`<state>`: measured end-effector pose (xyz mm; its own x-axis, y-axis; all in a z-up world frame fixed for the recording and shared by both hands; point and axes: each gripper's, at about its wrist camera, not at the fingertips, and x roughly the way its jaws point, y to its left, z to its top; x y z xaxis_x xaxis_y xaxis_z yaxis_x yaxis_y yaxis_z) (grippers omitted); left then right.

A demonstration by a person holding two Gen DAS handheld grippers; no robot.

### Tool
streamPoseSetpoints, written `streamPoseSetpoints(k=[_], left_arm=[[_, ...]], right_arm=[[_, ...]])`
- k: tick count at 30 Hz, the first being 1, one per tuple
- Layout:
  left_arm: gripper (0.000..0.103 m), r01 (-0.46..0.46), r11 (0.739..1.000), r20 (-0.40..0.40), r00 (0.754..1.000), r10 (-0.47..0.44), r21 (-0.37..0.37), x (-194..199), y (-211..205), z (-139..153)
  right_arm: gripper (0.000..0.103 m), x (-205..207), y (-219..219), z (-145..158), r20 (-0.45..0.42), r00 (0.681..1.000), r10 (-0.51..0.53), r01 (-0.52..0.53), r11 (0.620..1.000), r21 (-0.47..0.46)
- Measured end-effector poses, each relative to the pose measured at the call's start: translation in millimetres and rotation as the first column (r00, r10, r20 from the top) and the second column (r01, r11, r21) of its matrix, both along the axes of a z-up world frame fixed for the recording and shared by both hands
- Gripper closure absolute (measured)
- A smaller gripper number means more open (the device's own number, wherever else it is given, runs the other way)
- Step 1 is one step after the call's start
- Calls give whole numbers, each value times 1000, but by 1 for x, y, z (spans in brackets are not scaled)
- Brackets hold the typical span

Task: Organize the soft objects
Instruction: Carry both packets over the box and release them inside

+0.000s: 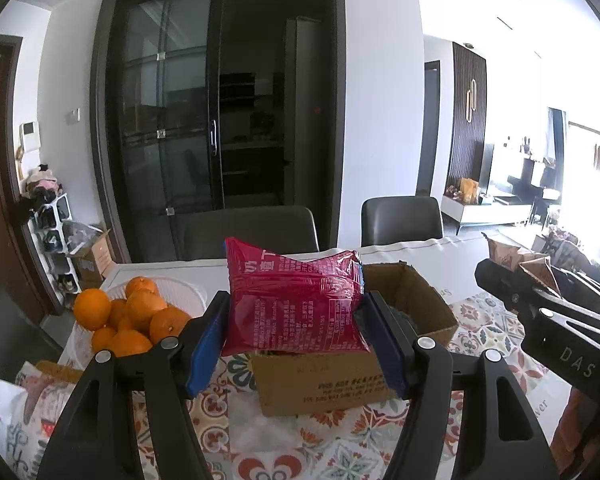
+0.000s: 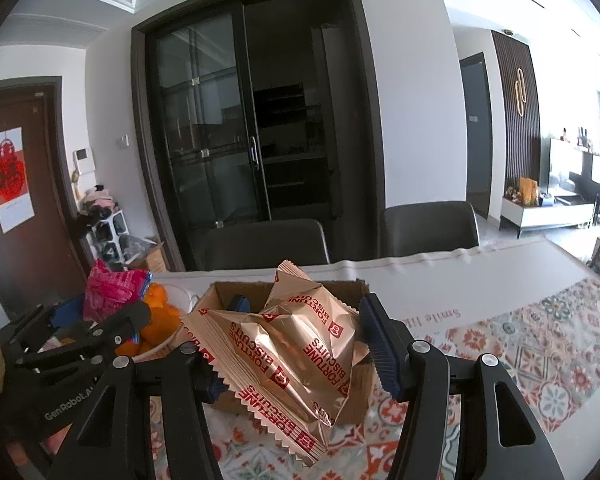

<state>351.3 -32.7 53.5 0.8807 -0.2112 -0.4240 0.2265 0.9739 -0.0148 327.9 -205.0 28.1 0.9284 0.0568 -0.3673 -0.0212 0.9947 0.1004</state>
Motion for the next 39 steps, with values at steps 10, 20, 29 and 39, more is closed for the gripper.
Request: streamPoseSetpoints(k=[10,20,29,39], left_arm=[[37,10,1000,-10,1000,-10,18,39,-13,-3],[36,27,999,-77,997,-24,46,84,-25,-24],[36,66,995,-176,983,-53,69,118,-31,-47],[36,116,987,-263,961,-84,109,138,-36,-72]], right_arm=[[44,42,-7,-4,-29,999,13,-13,1000,-2],[44,96,-13,-19,-116,992,48,-49,999,-4],[44,141,-13,-40,-239,966,96,-99,995,-3],[45,178,-12,-69,-392,907,154,-157,987,25]])
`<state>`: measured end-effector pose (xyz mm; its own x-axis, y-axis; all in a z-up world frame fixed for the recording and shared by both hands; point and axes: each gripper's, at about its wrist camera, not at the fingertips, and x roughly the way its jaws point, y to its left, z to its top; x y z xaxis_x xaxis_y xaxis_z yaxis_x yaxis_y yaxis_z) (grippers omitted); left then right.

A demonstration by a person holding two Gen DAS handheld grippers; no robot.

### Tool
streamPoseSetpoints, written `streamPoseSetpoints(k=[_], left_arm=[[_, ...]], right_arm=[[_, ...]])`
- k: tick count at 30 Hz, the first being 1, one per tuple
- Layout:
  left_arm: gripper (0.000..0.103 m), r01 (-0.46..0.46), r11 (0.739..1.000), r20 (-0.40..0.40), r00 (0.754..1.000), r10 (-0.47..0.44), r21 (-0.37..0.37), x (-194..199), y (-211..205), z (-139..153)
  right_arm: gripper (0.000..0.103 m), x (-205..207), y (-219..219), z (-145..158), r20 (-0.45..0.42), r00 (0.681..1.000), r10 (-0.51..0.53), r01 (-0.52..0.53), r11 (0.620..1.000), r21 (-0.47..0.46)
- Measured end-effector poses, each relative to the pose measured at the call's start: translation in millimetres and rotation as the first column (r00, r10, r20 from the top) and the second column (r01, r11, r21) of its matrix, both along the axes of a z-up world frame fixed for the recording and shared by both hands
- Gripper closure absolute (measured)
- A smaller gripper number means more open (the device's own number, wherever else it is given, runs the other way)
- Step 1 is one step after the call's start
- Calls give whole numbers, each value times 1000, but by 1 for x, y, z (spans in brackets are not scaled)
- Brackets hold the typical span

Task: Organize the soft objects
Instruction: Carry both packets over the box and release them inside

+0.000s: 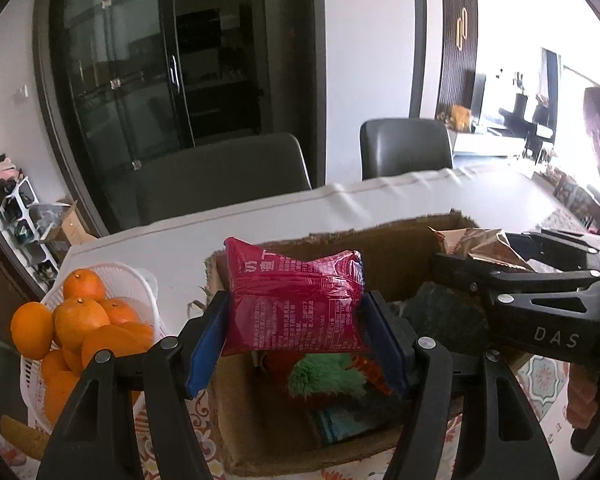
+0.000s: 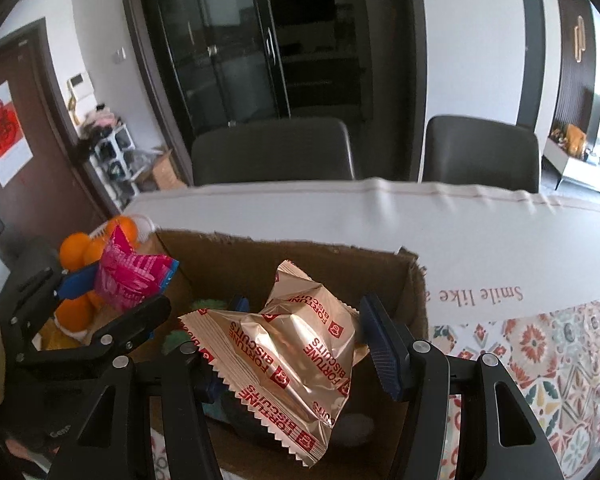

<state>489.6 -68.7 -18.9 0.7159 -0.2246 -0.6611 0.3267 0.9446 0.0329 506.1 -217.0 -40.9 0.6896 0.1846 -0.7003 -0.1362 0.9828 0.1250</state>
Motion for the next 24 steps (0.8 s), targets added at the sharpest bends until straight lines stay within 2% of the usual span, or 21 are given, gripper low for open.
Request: streamPoseSetpoints(k=[6,12,15,18,24], left_arm=[[29,28,998,-33,999,-26,52,5,-3,-9],[15,34,996,-9,999,-34,79,-1,-4,-7],[10,27,995,10,1000,-29,97,-5,-3,-5],[10,24,995,16,1000,-26,100,-8,0,-1],[8,4,996,29,1000,-7,87,-20,6,9]], right_arm=[[44,11,1,-14,-84,996,44,-44,999,4],[25,11,6,-17,-122,989,78,-75,997,24],[25,8,7,-14,-112,990,84,-82,996,19],[21,5,8,-9,-99,991,87,-85,996,24],[20,-9,10,4,-64,995,73,-72,997,21]])
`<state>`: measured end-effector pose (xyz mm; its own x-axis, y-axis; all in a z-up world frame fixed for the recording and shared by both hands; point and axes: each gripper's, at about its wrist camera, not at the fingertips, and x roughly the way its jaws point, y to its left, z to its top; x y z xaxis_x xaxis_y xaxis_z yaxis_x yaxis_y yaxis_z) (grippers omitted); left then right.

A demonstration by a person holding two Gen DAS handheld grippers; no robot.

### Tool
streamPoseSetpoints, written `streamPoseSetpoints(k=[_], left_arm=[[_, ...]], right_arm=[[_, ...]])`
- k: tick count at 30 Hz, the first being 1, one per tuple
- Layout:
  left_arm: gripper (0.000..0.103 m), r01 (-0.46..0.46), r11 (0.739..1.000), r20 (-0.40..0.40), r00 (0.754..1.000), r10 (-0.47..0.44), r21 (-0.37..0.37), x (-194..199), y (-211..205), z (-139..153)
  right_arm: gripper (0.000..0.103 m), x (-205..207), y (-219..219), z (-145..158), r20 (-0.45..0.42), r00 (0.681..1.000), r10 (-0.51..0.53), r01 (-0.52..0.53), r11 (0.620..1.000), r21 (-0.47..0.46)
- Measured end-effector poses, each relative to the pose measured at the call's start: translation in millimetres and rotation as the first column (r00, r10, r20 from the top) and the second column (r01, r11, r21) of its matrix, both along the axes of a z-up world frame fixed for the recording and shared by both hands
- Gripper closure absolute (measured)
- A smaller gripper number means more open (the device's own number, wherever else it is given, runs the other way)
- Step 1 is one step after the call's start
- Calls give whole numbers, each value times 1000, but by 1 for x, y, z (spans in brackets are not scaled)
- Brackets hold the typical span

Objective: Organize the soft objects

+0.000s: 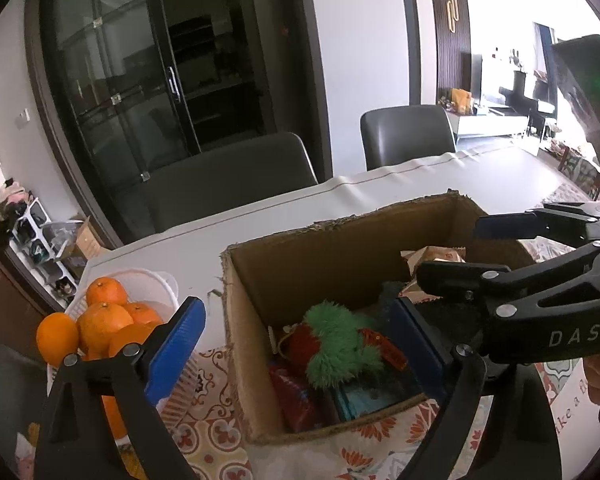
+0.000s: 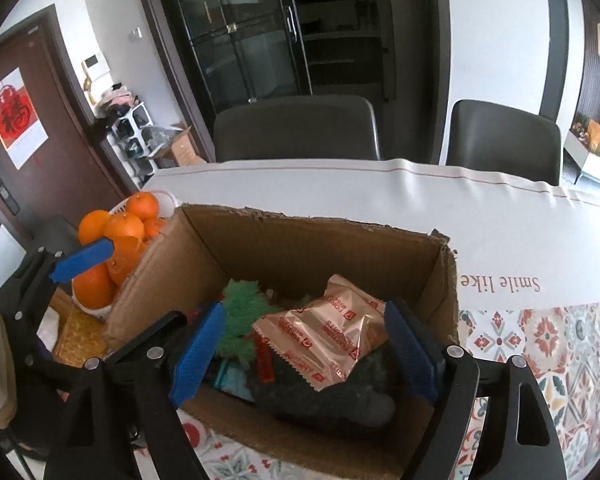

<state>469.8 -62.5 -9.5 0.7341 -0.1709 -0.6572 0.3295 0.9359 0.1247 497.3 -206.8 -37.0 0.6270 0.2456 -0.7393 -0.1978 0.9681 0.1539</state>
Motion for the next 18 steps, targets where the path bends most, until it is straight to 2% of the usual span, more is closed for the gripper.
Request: streamPoseSetpoints(k=[8,18], left_arm=[[4,-87,996,26,996,88,-21,-31,13,18],[0,-148,987,96,984,153,-58,-92,29,44]], right_arm=[[20,-31,-3,18,48,997,-55,56,998,-19],[20,-98,-3,43,136,985,-108,113,993,-35]])
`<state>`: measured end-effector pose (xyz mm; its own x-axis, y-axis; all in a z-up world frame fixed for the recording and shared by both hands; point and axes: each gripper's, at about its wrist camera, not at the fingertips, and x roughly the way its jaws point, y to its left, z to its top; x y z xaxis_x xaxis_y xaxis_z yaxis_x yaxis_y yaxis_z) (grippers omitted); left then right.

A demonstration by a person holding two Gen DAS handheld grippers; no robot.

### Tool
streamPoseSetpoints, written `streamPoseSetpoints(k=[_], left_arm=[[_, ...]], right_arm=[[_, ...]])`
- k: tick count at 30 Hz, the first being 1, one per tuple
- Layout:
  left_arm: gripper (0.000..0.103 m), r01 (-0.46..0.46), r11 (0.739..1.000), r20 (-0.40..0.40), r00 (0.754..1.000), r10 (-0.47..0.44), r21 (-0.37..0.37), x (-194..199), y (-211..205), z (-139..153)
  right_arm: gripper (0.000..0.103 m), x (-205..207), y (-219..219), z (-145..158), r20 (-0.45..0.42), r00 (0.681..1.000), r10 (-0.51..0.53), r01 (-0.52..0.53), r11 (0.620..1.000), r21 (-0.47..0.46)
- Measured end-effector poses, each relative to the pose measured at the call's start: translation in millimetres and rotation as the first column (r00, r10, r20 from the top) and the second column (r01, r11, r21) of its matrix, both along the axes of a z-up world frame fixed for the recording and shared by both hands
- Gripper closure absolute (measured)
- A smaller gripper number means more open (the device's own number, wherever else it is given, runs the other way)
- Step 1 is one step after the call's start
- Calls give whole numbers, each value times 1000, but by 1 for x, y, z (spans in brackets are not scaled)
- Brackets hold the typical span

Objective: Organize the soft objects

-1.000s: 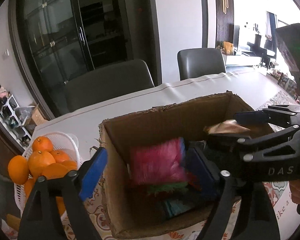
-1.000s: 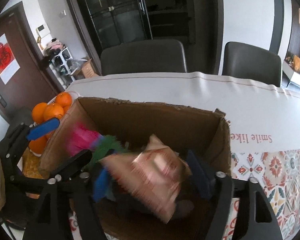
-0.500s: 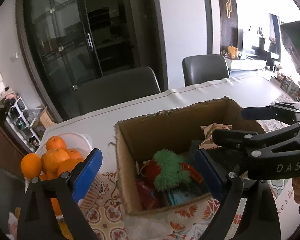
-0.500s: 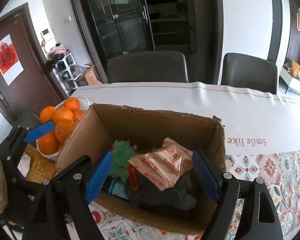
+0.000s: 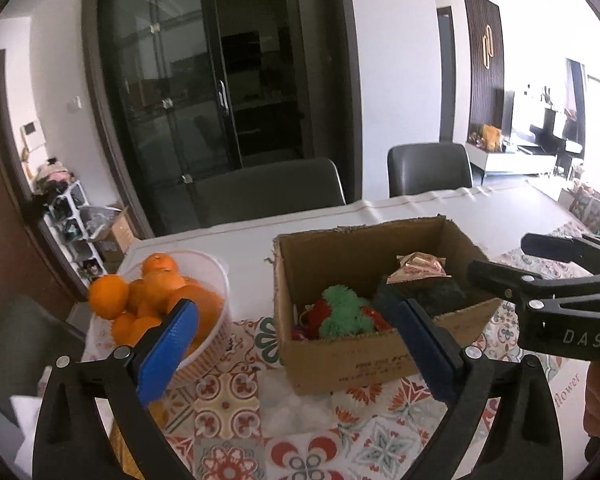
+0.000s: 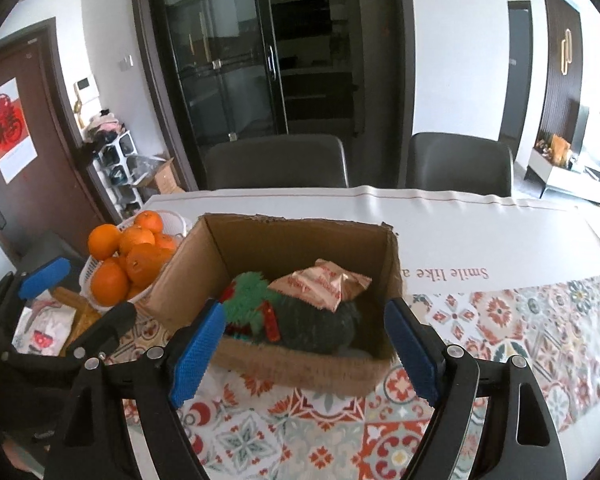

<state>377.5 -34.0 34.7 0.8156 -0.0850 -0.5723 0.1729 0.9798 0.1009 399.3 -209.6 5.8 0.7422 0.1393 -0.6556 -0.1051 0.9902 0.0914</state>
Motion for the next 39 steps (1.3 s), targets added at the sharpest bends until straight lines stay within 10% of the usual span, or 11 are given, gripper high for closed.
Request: streamPoseSetpoints(k=[39], left_arm=[[0,-136,990,219,966,139,-26,-259,35,39]], right_arm=[[9,-259,20,30,254,964,-77,88,996,-34]])
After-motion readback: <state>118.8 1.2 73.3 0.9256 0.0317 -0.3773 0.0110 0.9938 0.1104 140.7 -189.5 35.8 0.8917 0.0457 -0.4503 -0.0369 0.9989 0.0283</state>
